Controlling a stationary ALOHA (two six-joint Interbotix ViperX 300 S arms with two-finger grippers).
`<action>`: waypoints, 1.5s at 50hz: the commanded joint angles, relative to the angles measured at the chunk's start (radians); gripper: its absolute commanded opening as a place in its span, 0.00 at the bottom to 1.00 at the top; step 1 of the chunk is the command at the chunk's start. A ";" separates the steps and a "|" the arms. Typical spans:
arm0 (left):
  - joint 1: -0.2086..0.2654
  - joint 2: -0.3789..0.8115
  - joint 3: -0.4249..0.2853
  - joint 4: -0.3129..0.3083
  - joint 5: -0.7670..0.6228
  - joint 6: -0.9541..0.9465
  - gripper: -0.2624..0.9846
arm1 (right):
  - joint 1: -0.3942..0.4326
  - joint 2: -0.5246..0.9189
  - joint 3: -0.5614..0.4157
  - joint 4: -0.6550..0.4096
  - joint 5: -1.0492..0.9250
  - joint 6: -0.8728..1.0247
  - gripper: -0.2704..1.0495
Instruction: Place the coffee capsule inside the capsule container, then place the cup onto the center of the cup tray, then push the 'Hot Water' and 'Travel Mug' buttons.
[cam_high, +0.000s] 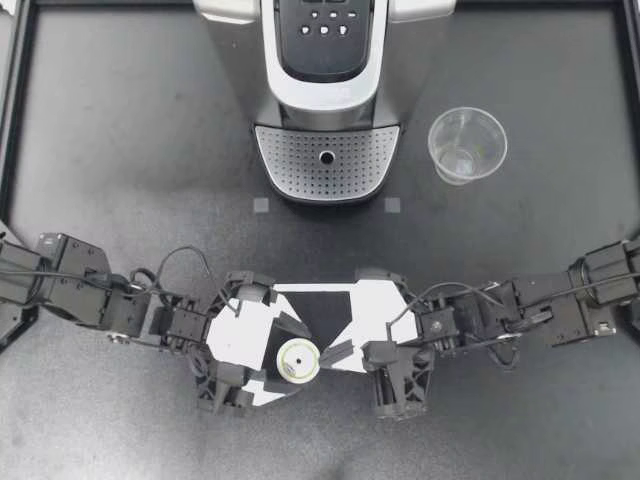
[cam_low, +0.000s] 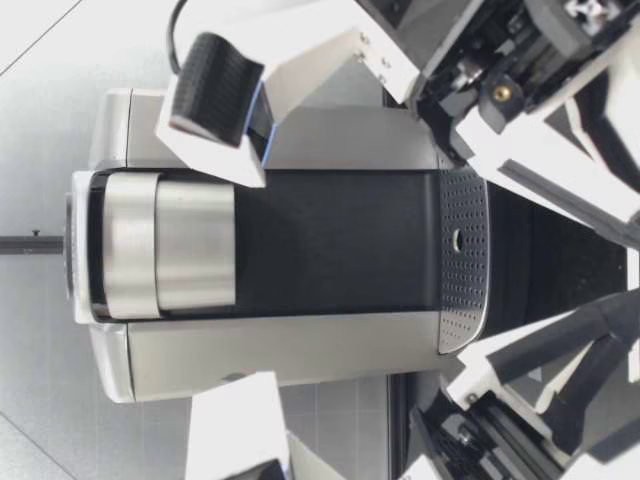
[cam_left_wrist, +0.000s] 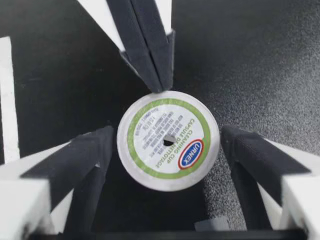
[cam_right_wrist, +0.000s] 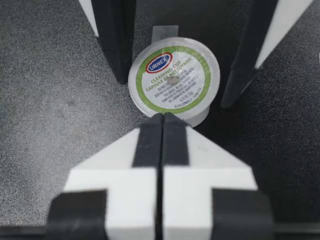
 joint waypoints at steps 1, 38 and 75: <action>0.003 -0.012 -0.020 0.000 -0.005 0.003 0.83 | 0.006 -0.011 -0.023 -0.002 -0.005 -0.002 0.21; 0.005 -0.046 -0.014 0.000 -0.005 -0.011 0.63 | 0.006 -0.089 -0.008 -0.002 0.012 0.005 0.21; 0.005 -0.173 0.020 0.000 -0.005 -0.012 0.63 | -0.288 -0.437 0.207 0.172 -0.443 0.196 0.21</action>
